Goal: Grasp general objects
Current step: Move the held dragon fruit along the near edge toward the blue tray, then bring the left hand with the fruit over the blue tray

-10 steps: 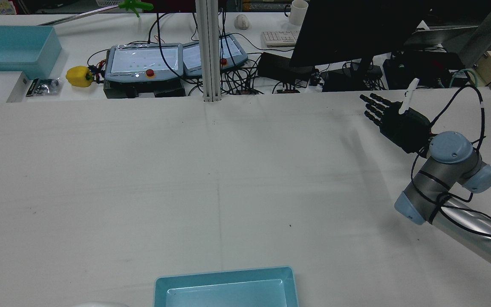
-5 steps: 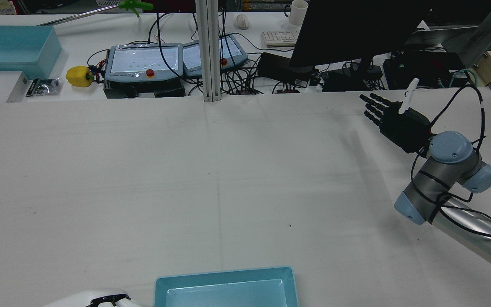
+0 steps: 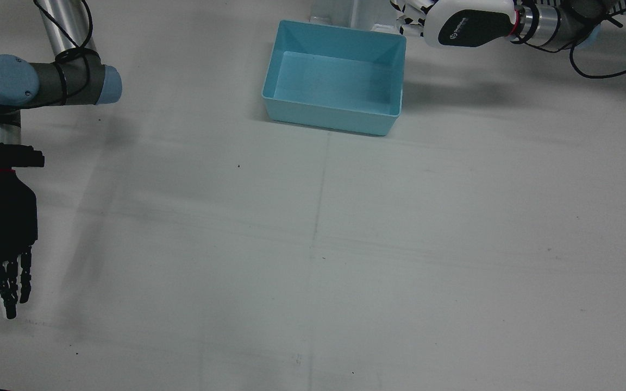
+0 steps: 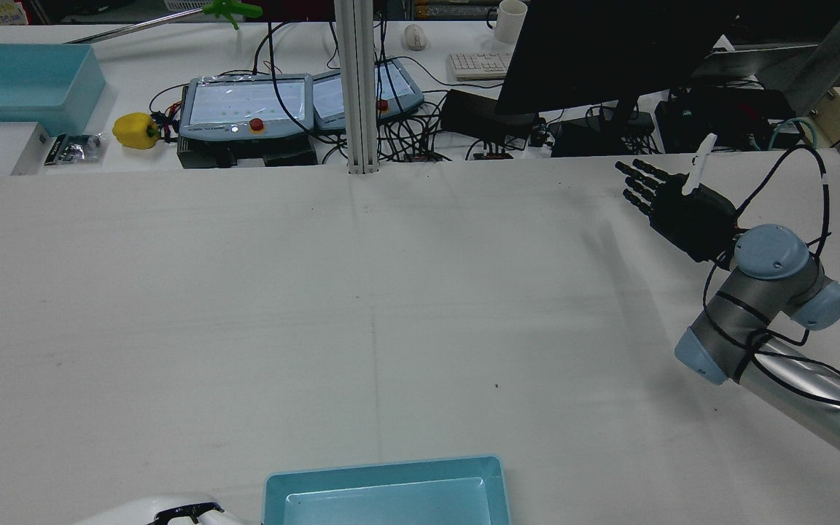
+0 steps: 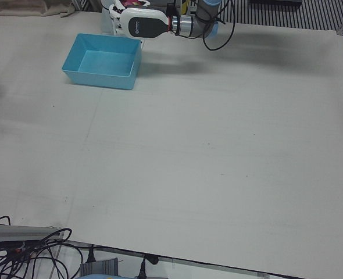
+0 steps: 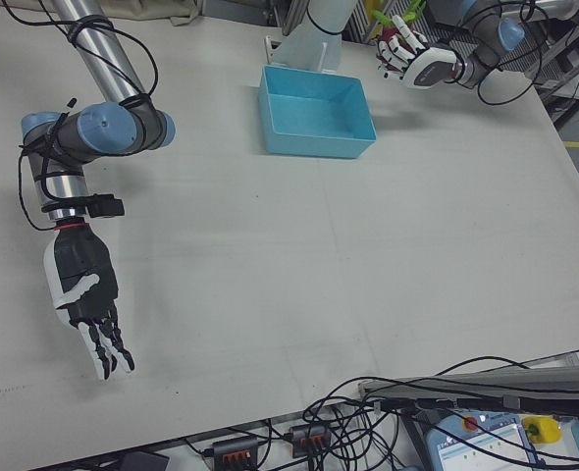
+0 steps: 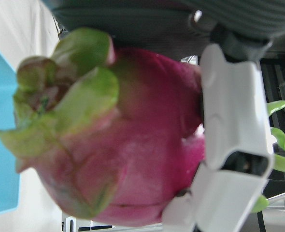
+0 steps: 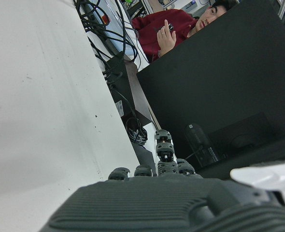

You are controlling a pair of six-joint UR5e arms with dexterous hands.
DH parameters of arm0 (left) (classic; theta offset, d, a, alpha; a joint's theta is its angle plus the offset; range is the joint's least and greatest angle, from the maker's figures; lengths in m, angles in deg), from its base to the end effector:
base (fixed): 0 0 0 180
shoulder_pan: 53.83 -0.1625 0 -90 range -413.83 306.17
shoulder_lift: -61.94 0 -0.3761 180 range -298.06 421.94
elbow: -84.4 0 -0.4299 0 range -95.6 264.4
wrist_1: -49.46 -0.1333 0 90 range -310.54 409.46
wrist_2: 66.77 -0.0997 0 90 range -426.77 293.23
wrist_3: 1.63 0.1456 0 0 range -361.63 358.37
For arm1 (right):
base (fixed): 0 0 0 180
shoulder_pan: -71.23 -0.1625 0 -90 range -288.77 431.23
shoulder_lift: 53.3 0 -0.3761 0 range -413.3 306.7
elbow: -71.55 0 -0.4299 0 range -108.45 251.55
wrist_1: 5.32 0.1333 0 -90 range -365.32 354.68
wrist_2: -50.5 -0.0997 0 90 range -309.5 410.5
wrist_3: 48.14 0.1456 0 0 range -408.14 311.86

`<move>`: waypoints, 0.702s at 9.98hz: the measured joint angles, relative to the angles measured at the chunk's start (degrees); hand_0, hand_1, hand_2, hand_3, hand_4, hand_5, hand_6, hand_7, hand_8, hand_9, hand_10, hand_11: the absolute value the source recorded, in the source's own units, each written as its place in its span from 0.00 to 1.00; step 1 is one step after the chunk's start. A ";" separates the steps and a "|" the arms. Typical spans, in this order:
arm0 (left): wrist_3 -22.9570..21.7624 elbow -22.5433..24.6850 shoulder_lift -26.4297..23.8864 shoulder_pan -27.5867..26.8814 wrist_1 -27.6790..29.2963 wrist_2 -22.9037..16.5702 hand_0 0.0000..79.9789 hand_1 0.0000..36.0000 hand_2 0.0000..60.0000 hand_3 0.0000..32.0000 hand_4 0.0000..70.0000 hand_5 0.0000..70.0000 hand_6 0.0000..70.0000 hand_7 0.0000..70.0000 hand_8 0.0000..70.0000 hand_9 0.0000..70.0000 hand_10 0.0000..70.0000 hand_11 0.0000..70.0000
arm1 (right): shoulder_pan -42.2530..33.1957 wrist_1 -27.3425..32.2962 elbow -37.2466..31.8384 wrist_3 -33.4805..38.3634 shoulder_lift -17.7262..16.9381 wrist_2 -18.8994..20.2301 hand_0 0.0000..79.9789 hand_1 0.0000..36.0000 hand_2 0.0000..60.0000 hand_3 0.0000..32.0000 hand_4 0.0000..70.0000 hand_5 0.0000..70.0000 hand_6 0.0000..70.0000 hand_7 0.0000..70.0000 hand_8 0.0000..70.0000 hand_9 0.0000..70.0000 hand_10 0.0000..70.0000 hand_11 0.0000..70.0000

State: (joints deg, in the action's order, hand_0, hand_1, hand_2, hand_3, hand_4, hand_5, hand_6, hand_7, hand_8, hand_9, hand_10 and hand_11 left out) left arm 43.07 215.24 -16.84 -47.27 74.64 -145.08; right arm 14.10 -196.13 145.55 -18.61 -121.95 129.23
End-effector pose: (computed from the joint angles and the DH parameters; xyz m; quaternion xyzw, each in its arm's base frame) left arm 0.4426 -0.2148 0.2599 -0.2854 0.9048 -0.2188 0.2281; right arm -0.2428 -0.6737 0.5855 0.2846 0.6102 -0.7380 0.0446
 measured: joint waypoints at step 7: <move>4.07 -0.03 -1.35 -6.68 -2.17 5.35 1.00 1.00 1.00 0.00 1.00 1.00 0.91 1.00 0.70 0.71 1.00 1.00 | 0.00 0.00 0.00 0.00 0.00 0.03 0.00 0.00 0.00 0.00 0.00 0.00 0.00 0.00 0.00 0.00 0.00 0.00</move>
State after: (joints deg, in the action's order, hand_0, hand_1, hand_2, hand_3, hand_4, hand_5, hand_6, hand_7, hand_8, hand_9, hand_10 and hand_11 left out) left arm 47.14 215.20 -18.19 -53.95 72.47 -139.72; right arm 14.10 -196.13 145.55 -18.61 -121.95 129.26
